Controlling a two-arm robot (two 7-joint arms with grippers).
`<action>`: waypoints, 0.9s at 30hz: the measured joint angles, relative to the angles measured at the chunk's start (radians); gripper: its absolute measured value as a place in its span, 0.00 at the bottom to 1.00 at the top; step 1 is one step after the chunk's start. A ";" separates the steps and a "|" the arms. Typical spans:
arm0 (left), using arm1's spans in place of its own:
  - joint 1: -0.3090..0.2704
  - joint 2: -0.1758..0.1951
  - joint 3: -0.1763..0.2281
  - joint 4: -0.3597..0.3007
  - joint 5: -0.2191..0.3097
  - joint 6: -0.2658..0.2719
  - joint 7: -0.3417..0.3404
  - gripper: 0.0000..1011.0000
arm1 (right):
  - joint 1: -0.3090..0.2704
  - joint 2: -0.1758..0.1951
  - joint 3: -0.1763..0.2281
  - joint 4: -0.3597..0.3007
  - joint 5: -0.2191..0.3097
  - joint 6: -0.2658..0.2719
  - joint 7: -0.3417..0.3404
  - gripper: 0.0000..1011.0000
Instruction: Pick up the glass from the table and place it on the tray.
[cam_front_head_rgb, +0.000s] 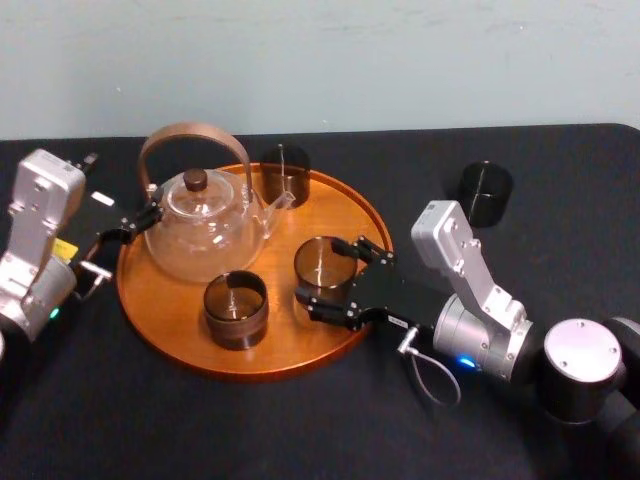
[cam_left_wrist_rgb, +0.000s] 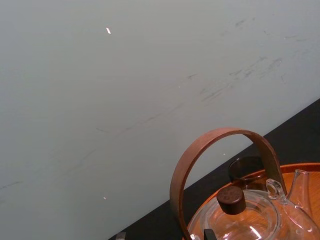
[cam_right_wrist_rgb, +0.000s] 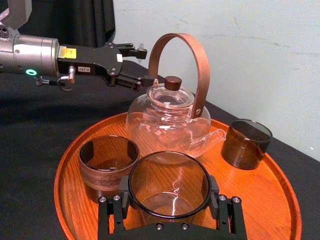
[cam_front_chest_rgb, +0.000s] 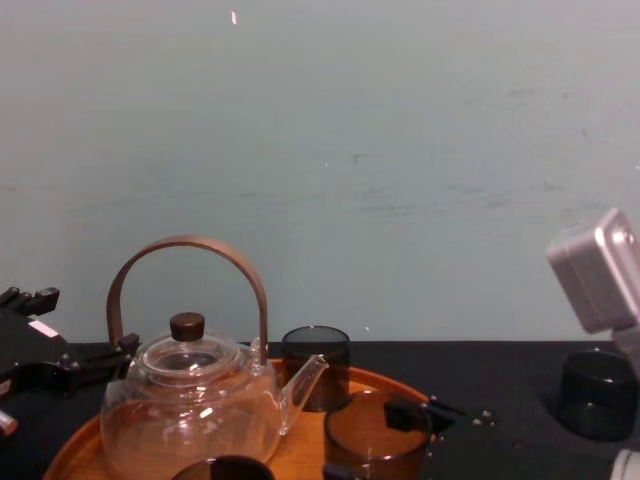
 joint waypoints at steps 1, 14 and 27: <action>0.000 0.000 0.000 0.000 0.000 0.000 0.000 1.00 | 0.001 -0.001 -0.002 0.004 0.000 -0.002 0.001 0.89; 0.000 0.000 0.000 0.000 0.000 0.000 0.000 1.00 | 0.030 -0.030 -0.026 0.081 0.003 -0.038 0.023 0.90; 0.000 0.000 0.000 0.000 0.000 0.000 0.000 1.00 | 0.052 -0.051 -0.044 0.136 0.007 -0.059 0.041 0.89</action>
